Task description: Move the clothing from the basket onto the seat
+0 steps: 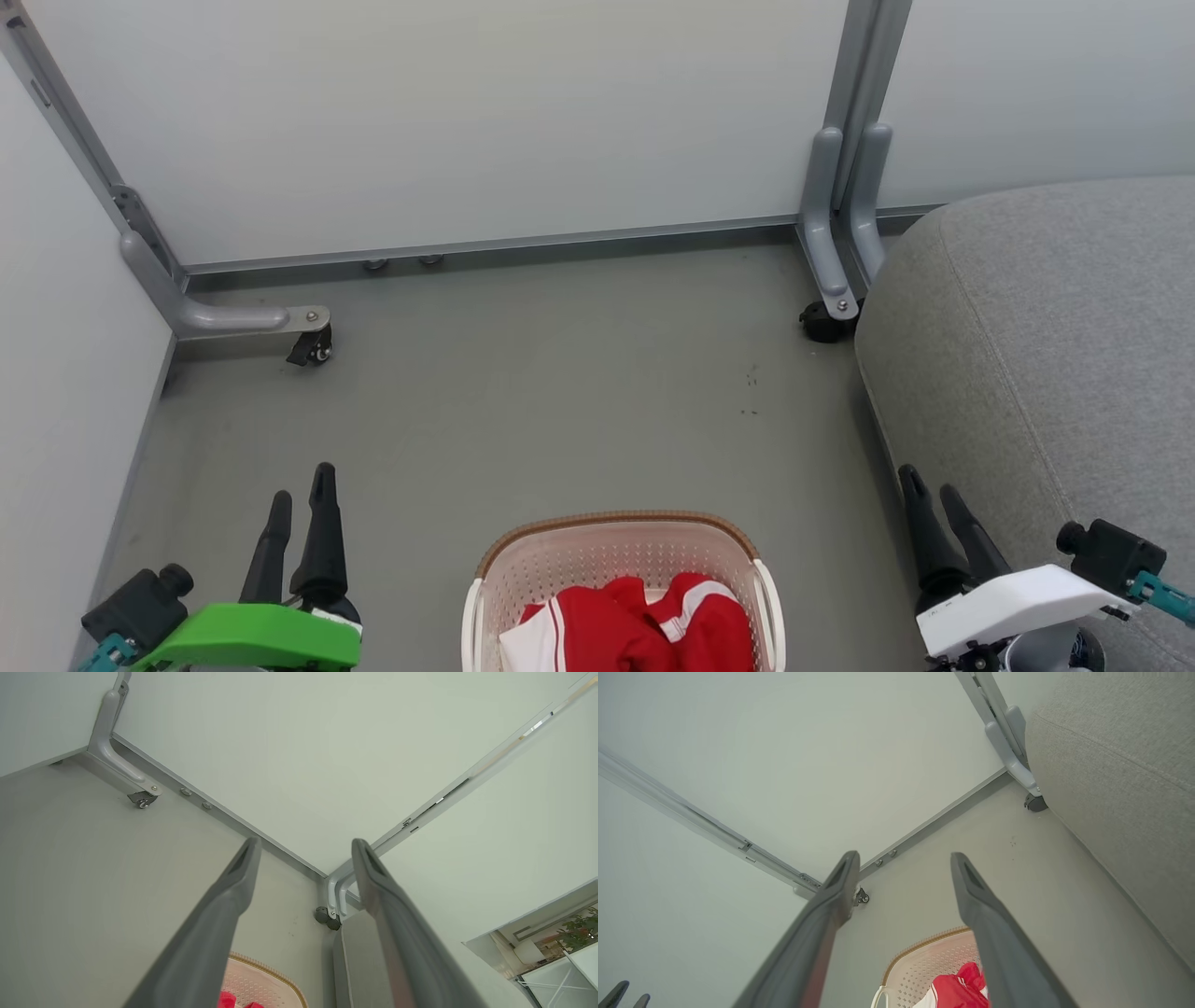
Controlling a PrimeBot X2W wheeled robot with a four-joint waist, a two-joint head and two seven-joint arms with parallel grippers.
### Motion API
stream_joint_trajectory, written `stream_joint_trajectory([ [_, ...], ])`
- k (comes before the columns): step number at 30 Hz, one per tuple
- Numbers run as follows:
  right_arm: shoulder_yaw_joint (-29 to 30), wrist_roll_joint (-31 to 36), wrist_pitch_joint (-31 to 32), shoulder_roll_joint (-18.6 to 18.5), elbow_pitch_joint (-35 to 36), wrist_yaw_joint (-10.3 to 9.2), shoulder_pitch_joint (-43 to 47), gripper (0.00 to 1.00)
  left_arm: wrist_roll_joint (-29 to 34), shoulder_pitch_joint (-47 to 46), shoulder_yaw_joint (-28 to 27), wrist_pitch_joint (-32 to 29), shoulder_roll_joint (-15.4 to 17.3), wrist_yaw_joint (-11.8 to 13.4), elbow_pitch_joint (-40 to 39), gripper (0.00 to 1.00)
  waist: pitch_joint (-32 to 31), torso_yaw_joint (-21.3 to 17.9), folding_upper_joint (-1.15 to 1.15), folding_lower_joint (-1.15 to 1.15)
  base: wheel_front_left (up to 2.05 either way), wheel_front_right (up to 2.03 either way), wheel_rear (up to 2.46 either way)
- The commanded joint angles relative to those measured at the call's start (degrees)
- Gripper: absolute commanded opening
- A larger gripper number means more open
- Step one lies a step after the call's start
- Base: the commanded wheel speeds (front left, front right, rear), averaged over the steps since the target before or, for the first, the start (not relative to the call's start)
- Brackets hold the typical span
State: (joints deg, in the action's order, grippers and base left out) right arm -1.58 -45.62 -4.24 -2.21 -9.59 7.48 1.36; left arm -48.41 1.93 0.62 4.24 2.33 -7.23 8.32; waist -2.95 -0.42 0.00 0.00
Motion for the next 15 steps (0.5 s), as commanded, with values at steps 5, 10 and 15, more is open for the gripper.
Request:
stream_joint_trajectory([
  [5,-0.8,5.5,-1.5,-0.5,1.5,0.02,0.5,1.0,5.6,0.5,1.3,1.5,0.4,-0.2,-1.4,1.0,-0.1,-0.1,0.0,0.0,0.0,0.0,0.0],
  [10,-1.4,9.3,-2.3,-0.5,1.9,0.02,0.8,1.0,9.0,0.9,1.9,2.3,0.5,-0.2,-2.0,1.0,-0.2,-0.1,0.0,0.0,0.0,0.0,0.0],
  [15,-1.8,11.7,-3.1,-0.5,2.5,0.02,1.1,1.0,12.5,1.3,2.7,3.1,0.5,-0.2,-2.3,1.0,-0.3,-0.2,0.0,0.0,0.0,0.0,0.0],
])
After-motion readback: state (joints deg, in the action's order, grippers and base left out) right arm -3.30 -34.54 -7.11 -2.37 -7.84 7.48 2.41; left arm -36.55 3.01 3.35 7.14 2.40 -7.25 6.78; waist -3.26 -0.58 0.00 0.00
